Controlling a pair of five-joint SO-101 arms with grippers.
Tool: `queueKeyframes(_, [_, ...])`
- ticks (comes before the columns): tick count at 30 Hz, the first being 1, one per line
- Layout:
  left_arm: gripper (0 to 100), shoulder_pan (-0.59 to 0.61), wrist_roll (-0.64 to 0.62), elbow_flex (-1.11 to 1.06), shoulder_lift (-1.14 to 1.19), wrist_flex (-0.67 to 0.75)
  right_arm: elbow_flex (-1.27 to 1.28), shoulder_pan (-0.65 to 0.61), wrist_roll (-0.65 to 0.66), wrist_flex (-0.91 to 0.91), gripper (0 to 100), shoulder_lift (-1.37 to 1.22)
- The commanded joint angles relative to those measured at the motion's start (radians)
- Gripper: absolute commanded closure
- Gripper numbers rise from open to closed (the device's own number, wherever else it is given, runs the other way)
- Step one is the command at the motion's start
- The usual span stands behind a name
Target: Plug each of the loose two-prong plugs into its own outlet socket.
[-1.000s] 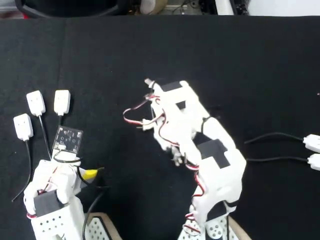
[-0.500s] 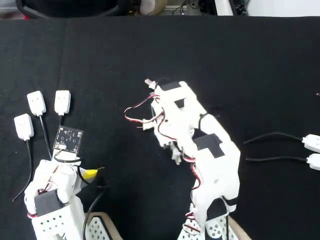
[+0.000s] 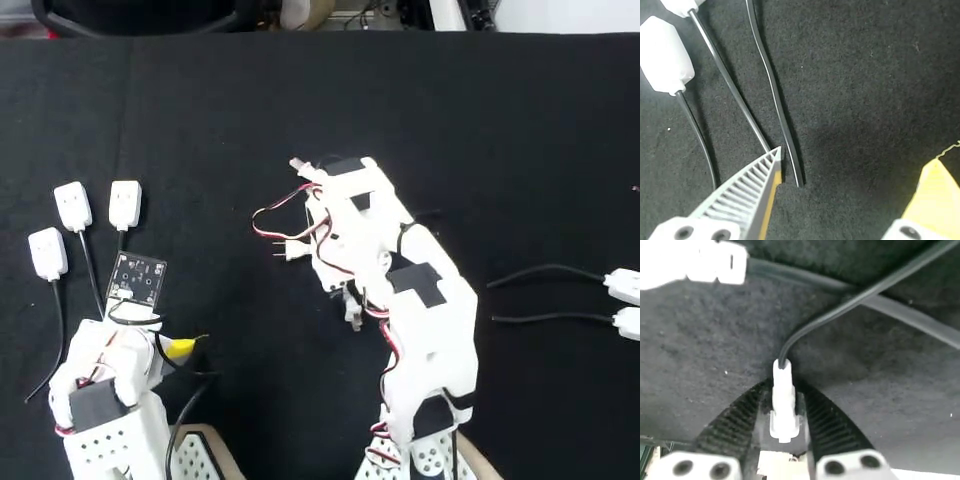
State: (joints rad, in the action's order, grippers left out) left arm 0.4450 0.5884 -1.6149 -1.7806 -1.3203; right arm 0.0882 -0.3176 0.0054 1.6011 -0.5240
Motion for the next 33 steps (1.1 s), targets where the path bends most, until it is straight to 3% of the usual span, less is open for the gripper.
queueKeyframes(1, [59, 0.007, 0.011, 0.004, 0.008, -0.006, -0.074, 0.006, -0.008, 0.074, 98.7, 0.041])
queueKeyframes(7, [59, 0.001, 0.011, 0.002, 0.008, -0.006, -0.031, -0.066, -0.006, 0.06, 98.7, 0.331])
queueKeyframes(14, [59, -0.015, 0.009, 0.005, 0.008, -0.005, 0.277, -0.157, -0.072, -0.19, 98.7, 0.82])
queueKeyframes(20, [59, -0.216, -0.002, 0.035, 0.008, -0.005, 0.665, -0.187, -0.133, -0.638, 98.7, 1.145])
queueKeyframes(23, [59, -0.312, -0.101, 0.064, -0.003, 0.043, 0.826, -0.241, -0.172, -0.812, 98.7, 1.279])
queueKeyframes(33, [59, -0.619, -0.265, 0.065, -0.043, 0.259, 1.193, -0.288, -0.325, -1.137, 98.7, 1.682])
